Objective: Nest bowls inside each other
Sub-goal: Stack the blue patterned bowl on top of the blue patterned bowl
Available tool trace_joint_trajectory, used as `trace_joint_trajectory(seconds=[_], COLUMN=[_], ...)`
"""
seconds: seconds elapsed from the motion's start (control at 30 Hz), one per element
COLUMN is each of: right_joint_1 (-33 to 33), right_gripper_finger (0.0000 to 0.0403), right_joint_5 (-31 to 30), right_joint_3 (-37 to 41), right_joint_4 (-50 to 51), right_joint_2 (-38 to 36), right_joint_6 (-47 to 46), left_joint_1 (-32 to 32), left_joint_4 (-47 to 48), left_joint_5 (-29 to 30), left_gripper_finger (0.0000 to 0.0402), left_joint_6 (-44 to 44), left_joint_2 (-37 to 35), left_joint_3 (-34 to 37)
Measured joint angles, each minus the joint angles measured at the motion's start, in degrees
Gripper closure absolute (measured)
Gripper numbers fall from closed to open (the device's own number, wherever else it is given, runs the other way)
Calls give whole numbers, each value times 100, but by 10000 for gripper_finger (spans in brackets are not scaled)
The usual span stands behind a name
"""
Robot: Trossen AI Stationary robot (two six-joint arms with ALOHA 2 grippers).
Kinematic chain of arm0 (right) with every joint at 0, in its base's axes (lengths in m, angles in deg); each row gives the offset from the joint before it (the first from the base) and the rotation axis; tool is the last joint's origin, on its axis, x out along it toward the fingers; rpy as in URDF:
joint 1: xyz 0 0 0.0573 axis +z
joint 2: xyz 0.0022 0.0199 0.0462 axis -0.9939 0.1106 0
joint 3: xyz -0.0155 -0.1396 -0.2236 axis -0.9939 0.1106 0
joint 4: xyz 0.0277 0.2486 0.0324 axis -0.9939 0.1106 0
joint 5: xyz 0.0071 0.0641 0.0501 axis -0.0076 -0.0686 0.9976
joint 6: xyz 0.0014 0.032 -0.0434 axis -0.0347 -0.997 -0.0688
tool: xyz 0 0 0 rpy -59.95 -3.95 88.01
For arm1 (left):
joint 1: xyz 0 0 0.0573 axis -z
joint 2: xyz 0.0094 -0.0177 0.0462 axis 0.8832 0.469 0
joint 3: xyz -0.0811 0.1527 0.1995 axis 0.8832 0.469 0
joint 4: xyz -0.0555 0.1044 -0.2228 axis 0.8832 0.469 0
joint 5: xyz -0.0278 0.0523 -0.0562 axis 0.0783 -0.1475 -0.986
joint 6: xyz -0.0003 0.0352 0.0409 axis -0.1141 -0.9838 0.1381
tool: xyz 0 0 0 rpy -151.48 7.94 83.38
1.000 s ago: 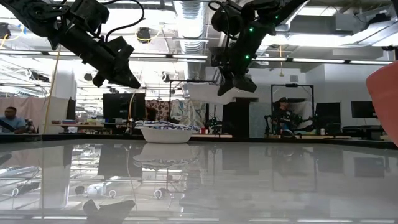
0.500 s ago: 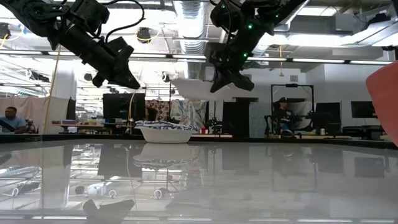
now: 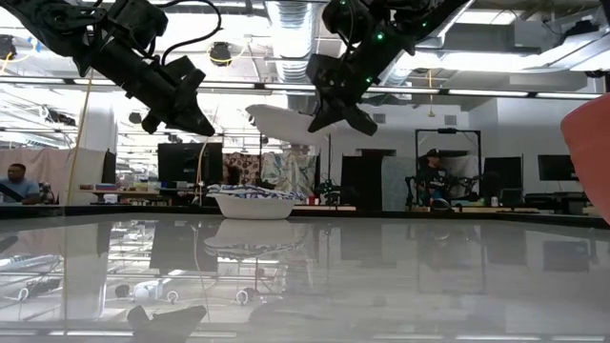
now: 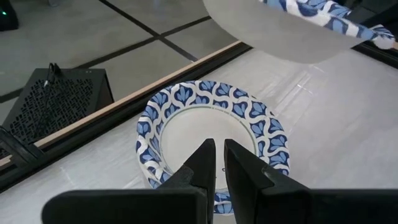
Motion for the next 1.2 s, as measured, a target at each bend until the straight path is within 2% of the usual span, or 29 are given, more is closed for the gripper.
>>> trace_joint_trajectory(seconds=[0.33, 0.53, 0.73, 0.97, 1.2], right_joint_1=[-54, -55, -50, -35, 4], right_gripper_finger=[392, 392, 392, 392, 392], right_joint_5=[8, 140, 138, -158, -163], right_joint_3=[0, 4, -487, -1456, -1687], right_joint_4=[-289, -516, -607, 139, 272], right_joint_2=[2, 183, 798, 1571, 1687], right_joint_6=[-4, -2, -41, -50, -348], left_joint_1=[-246, -561, -623, -635, -634], left_joint_4=[-35, 56, 558, 926, 1229], left_joint_5=[-153, -651, -525, -408, -124], left_gripper_finger=[379, 383, 399, 401, 401], left_joint_6=[189, 40, -192, -215, -322], left_joint_2=[-198, -716, -1296, -1791, -2108], left_joint_3=[2, 0, 1, 2, 2])
